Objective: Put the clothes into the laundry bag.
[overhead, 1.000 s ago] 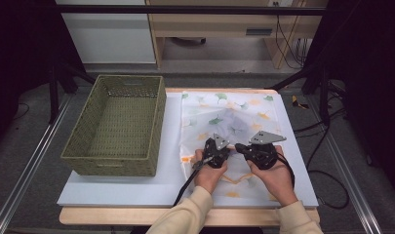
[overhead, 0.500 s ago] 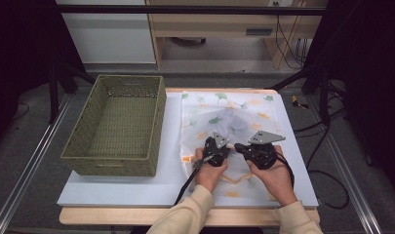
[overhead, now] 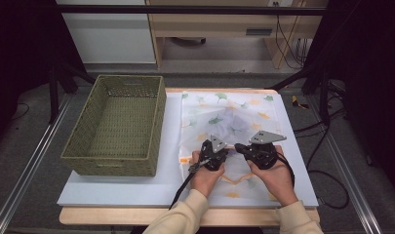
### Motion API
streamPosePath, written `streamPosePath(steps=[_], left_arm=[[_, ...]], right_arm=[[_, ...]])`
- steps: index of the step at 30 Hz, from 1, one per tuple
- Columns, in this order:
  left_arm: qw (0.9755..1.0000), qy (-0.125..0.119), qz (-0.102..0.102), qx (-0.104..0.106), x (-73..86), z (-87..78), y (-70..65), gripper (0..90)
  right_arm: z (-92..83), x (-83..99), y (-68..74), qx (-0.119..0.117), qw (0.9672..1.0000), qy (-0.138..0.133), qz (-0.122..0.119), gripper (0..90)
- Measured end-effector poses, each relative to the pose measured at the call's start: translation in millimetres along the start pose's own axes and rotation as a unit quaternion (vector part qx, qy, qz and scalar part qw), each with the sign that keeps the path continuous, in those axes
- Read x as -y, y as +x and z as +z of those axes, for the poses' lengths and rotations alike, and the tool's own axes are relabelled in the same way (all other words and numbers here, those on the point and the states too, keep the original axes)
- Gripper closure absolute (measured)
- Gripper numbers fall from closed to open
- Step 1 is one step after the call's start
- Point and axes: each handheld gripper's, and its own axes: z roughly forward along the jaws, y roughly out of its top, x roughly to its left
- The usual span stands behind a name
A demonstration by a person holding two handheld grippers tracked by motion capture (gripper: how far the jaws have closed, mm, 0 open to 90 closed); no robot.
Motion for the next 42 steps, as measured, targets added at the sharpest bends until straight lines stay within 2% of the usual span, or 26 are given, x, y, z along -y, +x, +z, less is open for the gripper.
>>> streamPosePath(steps=[12, 21, 27, 31, 34, 39, 42], left_arm=[[0.9998, -0.007, 0.003, 0.016, 3.4, -21.9, 0.5, 89.8], [0.9994, -0.013, 0.007, 0.030, 3.8, -44.4, 1.8, 89.8], [0.9988, -0.016, 0.014, 0.043, 4.5, -61.5, 0.2, 89.8], [0.9985, -0.023, 0.024, 0.043, 5.7, -73.4, 0.6, 89.8], [0.9984, -0.029, 0.028, 0.040, 5.7, -81.5, 4.7, 89.8], [0.9983, -0.039, 0.024, 0.036, 1.9, -92.6, 17.3, 89.3], [0.9983, -0.035, 0.034, 0.033, -1.6, -95.4, 25.6, 82.5]], right_arm=[[-0.4, -0.7, 1.2, -0.001, 1.0000, 0.001, 0.000, 89.2], [-0.9, -1.7, 3.1, -0.004, 1.0000, 0.001, 0.000, 89.2], [-1.8, -3.3, 6.4, -0.011, 0.9999, 0.005, -0.002, 89.2], [-1.0, -3.7, 8.4, -0.017, 0.9998, 0.008, -0.003, 89.2], [-0.7, -3.9, 9.6, -0.021, 0.9997, 0.008, -0.001, 89.2], [-0.9, -5.2, 11.2, -0.032, 0.9995, 0.006, 0.007, 89.2], [-1.3, -6.5, 12.9, -0.037, 0.9992, 0.004, 0.011, 89.3]])
